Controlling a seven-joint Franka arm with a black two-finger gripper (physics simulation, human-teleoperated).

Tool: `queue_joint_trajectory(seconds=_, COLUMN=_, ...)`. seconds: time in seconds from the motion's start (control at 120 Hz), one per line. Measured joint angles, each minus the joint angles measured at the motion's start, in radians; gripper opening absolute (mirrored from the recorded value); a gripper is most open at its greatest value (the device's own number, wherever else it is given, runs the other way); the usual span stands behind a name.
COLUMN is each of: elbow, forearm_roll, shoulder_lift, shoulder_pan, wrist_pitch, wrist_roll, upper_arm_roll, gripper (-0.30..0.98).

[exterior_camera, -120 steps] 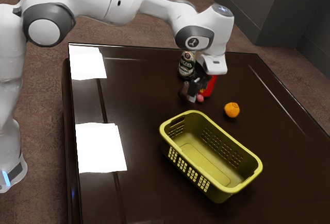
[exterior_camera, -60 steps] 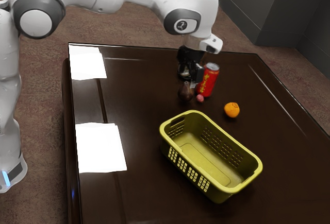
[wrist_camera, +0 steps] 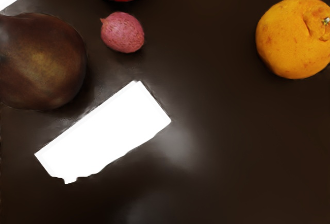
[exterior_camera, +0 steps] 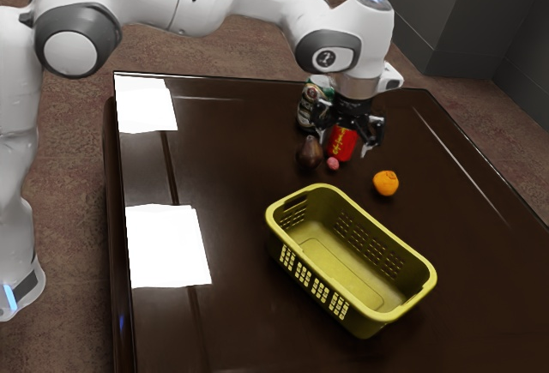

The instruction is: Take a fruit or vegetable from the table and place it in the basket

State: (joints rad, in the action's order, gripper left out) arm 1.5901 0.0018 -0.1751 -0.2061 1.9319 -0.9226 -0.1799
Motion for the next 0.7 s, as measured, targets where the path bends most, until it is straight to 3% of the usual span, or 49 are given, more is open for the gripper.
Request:
queue_joint_trajectory(seconds=0.117, elbow=-0.002, forearm_roll=0.091, shoulder_lift=-0.024, shoulder_pan=-0.006, wrist_pitch=0.009, wrist_roll=-0.122, upper_arm_roll=0.018, gripper=0.68)
queue_joint_trajectory(seconds=0.242, elbow=-0.004, forearm_roll=0.137, shoulder_lift=-0.082, shoulder_pan=0.048, wrist_pitch=0.036, wrist_roll=-0.229, upper_arm_roll=0.036, gripper=0.69)
queue_joint_trajectory(seconds=0.358, elbow=-0.007, forearm_roll=0.147, shoulder_lift=-0.120, shoulder_pan=0.111, wrist_pitch=0.071, wrist_roll=-0.311, upper_arm_roll=0.076, gripper=0.69)
queue_joint_trajectory(seconds=0.7, elbow=-0.010, forearm_roll=0.125, shoulder_lift=-0.133, shoulder_pan=0.133, wrist_pitch=0.132, wrist_roll=-0.363, upper_arm_roll=0.116, gripper=0.69)
